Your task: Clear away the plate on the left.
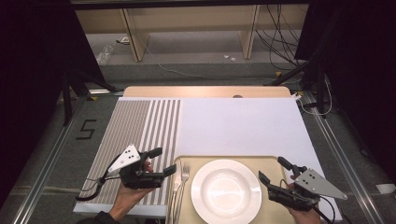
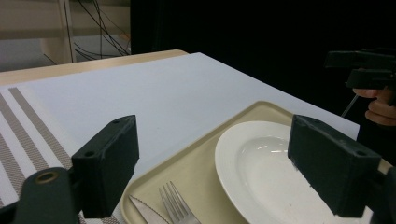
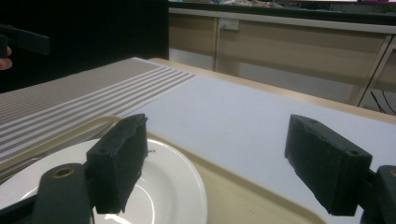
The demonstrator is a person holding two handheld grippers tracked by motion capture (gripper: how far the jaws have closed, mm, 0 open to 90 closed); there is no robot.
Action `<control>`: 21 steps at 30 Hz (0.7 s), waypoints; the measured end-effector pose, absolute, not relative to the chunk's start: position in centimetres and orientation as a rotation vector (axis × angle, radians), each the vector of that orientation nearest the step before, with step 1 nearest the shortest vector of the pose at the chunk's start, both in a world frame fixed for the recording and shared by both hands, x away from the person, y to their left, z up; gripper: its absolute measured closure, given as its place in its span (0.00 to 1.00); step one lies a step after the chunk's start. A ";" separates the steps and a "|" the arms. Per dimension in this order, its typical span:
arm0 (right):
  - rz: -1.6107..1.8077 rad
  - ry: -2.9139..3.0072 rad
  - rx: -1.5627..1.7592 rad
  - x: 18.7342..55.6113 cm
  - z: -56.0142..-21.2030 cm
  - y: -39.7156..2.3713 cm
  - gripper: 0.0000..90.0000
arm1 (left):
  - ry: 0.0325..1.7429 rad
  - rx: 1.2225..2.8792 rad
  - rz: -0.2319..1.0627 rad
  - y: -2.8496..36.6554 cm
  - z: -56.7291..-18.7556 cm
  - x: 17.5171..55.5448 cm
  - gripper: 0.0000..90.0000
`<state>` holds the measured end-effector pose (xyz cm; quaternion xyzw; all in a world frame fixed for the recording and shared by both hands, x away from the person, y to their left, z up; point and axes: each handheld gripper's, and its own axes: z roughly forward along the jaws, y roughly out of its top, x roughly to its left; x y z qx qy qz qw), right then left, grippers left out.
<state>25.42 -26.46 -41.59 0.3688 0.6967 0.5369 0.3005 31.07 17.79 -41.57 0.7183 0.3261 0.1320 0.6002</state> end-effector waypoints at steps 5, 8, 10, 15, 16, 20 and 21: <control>1.426 1.848 0.979 25.4 -41.6 -26.5 0.24 | 0.761 1.631 0.304 18.2 -41.8 30.7 0.18; 1.428 1.846 0.981 25.4 -41.6 -26.5 0.24 | 0.763 1.602 0.311 18.4 -41.8 30.5 0.18; 1.423 1.851 0.978 25.4 -41.6 -26.5 0.24 | 0.762 1.590 0.308 18.5 -41.8 30.6 0.18; 1.425 1.848 0.980 25.5 -41.6 -26.5 0.24 | 0.765 1.587 0.312 18.5 -41.8 30.6 0.18; 1.428 1.844 0.978 25.5 -41.6 -26.5 0.24 | 0.765 1.587 0.311 18.5 -41.8 30.6 0.18; 1.429 1.845 0.978 25.5 -41.6 -26.5 0.24 | 0.763 1.582 0.311 18.5 -41.8 30.6 0.18; 1.425 1.848 0.978 25.5 -41.6 -26.5 0.24 | 0.762 1.580 0.313 18.5 -41.8 30.6 0.18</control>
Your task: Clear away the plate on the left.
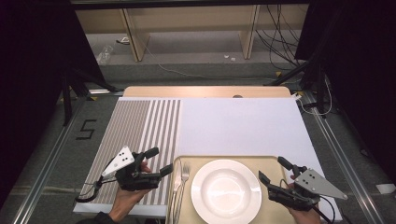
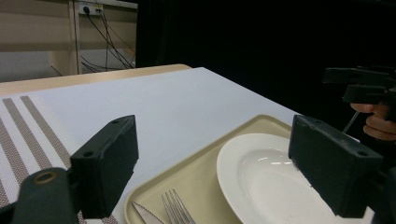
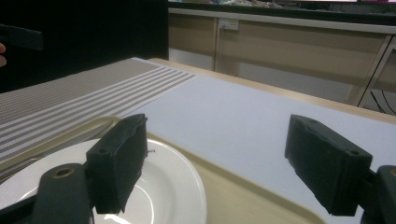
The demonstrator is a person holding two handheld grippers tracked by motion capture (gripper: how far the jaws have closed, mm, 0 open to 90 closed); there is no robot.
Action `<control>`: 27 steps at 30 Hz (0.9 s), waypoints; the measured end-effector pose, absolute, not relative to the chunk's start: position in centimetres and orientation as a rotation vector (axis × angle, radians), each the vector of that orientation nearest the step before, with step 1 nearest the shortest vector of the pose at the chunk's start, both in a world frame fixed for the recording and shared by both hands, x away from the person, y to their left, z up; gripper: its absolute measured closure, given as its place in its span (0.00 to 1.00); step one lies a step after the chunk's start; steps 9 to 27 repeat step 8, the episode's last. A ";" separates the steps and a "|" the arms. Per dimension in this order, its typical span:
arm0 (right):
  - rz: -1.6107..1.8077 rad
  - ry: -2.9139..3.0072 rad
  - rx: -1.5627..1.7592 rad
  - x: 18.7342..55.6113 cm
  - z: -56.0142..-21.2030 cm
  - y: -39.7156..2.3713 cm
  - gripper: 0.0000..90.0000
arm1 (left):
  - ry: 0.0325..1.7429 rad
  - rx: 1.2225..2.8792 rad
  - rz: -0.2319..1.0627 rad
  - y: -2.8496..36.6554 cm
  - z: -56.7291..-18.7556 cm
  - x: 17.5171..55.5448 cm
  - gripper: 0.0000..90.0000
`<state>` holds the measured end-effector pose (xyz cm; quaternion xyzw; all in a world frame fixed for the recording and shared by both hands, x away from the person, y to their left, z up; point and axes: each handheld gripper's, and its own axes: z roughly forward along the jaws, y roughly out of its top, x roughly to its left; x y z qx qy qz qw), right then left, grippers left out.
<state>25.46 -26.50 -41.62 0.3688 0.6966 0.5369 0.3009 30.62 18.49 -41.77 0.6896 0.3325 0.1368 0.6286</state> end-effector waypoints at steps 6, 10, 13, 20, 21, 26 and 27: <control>1.428 1.845 0.977 25.5 -41.6 -26.5 0.24 | 0.761 1.580 0.315 18.5 -41.8 30.6 0.17; 1.428 1.845 0.976 25.5 -41.6 -26.5 0.24 | 0.760 1.580 0.315 18.5 -41.8 30.6 0.17; 1.428 1.845 0.976 25.5 -41.6 -26.5 0.24 | 0.760 1.580 0.315 18.5 -41.8 30.6 0.17; 1.428 1.845 0.976 25.5 -41.6 -26.5 0.24 | 0.760 1.580 0.315 18.5 -41.8 30.6 0.17; 1.428 1.845 0.976 25.5 -41.6 -26.5 0.24 | 0.760 1.580 0.315 18.5 -41.8 30.6 0.17; 1.428 1.845 0.976 25.5 -41.6 -26.5 0.24 | 0.760 1.580 0.315 18.5 -41.8 30.6 0.17; 1.428 1.845 0.976 25.5 -41.6 -26.5 0.24 | 0.760 1.580 0.315 18.5 -41.8 30.6 0.17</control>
